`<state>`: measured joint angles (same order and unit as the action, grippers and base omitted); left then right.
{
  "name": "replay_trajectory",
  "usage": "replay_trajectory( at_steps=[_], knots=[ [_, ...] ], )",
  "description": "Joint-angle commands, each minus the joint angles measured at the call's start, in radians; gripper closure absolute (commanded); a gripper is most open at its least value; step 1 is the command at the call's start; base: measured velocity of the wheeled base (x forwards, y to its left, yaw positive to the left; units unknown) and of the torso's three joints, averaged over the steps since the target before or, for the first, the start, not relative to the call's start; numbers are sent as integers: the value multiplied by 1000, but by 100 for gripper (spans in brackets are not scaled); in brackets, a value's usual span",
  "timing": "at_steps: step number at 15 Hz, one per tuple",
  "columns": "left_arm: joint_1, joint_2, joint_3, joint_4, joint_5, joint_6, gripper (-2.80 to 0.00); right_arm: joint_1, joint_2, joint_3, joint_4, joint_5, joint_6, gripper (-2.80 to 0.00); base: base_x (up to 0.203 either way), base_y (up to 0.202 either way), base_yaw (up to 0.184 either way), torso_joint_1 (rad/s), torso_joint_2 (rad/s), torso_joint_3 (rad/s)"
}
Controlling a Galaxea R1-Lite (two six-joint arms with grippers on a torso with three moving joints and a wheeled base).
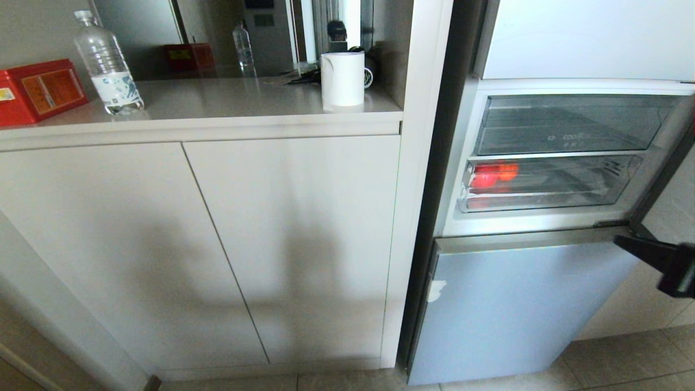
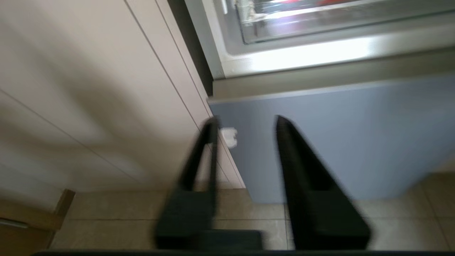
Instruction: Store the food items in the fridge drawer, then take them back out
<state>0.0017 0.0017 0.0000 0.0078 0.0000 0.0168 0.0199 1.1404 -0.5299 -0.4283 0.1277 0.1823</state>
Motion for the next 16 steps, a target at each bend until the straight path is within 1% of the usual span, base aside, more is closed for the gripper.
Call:
replay_trajectory(
  at_steps=[1,5,7,13,16],
  knots=[
    [0,1,0,0,0,0,0,19,396,-68,-196,9,-2,-280,0,0,0,0,0,0],
    [0,1,0,0,0,0,0,32,693,-158,-550,18,-22,-280,0,0,0,0,0,0],
    [0,1,0,0,0,0,0,33,778,-202,-654,18,-34,-280,0,0,0,0,0,0],
    [0,1,0,0,1,0,0,37,883,-299,-728,20,-44,-280,0,0,0,0,0,0],
    [0,1,0,0,0,0,0,40,950,-390,-741,7,-61,-280,0,0,0,0,0,0]
  ],
)
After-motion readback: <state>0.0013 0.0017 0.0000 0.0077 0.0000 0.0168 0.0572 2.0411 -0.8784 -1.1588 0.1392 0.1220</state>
